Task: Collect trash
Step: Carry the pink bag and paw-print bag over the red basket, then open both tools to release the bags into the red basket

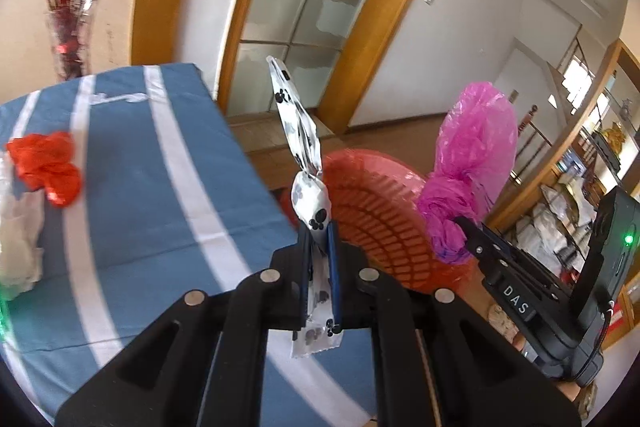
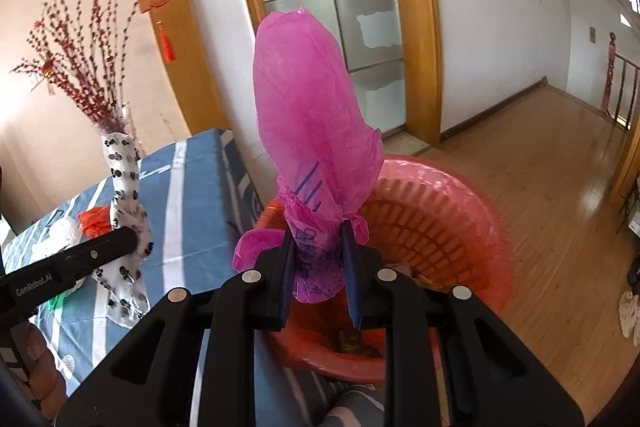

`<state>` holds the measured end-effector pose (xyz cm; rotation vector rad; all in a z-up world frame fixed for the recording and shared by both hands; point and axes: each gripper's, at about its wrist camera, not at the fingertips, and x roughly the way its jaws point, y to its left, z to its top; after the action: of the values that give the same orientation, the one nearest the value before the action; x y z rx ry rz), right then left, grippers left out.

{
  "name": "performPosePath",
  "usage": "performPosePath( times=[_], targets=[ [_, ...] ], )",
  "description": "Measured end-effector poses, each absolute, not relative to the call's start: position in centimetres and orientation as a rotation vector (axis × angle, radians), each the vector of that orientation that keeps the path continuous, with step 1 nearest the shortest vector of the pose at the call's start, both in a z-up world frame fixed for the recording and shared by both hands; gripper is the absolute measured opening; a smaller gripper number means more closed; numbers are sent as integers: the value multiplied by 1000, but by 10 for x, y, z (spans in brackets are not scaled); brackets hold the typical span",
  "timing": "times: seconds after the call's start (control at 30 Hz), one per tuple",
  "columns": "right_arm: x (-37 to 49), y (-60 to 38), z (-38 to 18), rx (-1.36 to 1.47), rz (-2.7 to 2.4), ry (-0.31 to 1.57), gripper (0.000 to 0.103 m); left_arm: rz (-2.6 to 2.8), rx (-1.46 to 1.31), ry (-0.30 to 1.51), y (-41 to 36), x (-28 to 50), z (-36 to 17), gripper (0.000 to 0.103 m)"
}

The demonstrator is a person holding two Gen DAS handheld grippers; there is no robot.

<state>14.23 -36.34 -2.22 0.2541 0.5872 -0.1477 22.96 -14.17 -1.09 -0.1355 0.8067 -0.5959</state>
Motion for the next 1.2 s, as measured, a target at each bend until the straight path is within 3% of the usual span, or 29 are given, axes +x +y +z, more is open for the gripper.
performPosePath(
  times=[0.73, 0.97, 1.1, 1.2],
  targets=[
    [145, -417, -43, 340, -225, 615, 23, -696, -100, 877, -218, 254, -37, 10],
    [147, -426, -50, 369, -244, 619, 39, -668, -111, 906, -222, 262, -47, 30],
    [143, -428, -54, 368, -258, 630, 43, -640, -96, 912, -214, 261, -52, 35],
    [141, -429, -53, 368, -273, 629, 53, -609, -87, 909, -204, 258, -55, 42]
  ],
)
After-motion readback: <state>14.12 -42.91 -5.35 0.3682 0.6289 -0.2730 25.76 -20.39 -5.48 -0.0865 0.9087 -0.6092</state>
